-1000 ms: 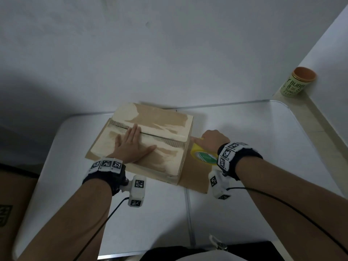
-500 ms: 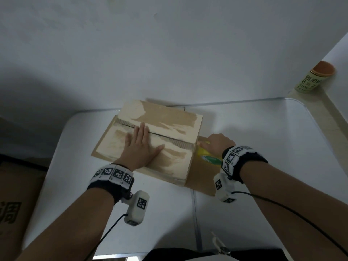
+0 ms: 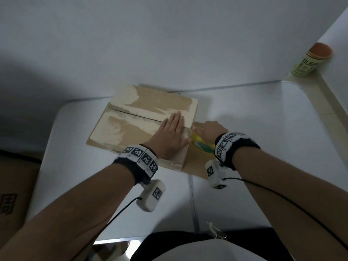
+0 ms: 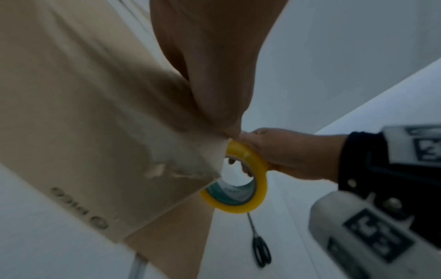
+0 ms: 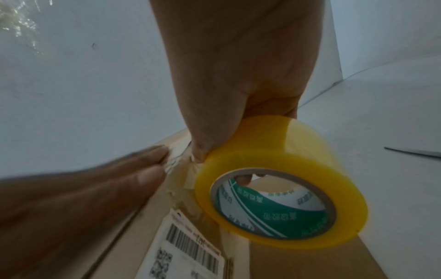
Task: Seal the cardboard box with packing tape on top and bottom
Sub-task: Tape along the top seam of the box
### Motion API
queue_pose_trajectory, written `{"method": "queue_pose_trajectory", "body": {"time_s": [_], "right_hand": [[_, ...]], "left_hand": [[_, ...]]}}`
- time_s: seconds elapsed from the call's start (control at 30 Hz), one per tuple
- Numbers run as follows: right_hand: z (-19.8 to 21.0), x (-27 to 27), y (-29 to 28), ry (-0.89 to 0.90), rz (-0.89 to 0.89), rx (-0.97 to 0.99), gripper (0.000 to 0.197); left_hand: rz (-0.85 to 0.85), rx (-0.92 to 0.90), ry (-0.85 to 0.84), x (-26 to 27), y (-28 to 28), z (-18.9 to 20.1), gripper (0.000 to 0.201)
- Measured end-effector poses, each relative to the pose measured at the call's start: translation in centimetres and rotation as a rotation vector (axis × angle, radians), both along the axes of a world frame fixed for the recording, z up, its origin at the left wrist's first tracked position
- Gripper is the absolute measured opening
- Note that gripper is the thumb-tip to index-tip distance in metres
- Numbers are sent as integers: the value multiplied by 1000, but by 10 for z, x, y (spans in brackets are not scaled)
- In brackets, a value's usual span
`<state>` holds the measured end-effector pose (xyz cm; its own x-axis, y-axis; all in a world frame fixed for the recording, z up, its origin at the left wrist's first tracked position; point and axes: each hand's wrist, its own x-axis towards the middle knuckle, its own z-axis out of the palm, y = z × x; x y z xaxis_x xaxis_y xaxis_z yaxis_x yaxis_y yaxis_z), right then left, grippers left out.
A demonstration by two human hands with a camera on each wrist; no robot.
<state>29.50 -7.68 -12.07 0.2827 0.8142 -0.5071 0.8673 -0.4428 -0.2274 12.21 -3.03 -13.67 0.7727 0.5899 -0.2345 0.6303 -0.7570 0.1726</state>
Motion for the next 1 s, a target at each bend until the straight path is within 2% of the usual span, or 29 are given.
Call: {"method": "queue_pose_trajectory", "body": {"time_s": [0.07, 0.1, 0.2, 0.33, 0.43, 0.5, 0.63, 0.77, 0.93, 1.0], "right_hand": [[0, -2, -1, -8, 34, -17, 42], [1, -4, -1, -10, 46, -28, 39], [-5, 1, -4, 51, 50, -10, 31], [-5, 11, -17, 270, -88, 93, 42], [-1, 27, -28, 408, -235, 6, 46], [-6, 40, -34, 433, -236, -73, 51], [-6, 44, -37, 334, -93, -32, 56], [-3, 45, -36, 234, -35, 39, 48], [-7, 46, -31, 7, 68, 3, 51], [-6, 38, -24, -1, 55, -38, 52]], "left_hand": [[-22, 32, -116, 13, 4, 10, 67], [-14, 9, -115, 22, 8, 14, 63], [48, -110, 6, 45, 17, 12, 60], [71, -136, 66, 48, 18, -3, 55], [68, -120, 65, 47, 20, -6, 55], [67, -112, 64, 47, 21, -8, 56], [72, -72, 71, 48, 19, -10, 56], [64, -94, 70, 48, 21, -8, 56], [73, -107, 60, 50, 18, -8, 56], [74, -98, 66, 50, 18, -8, 56]]}}
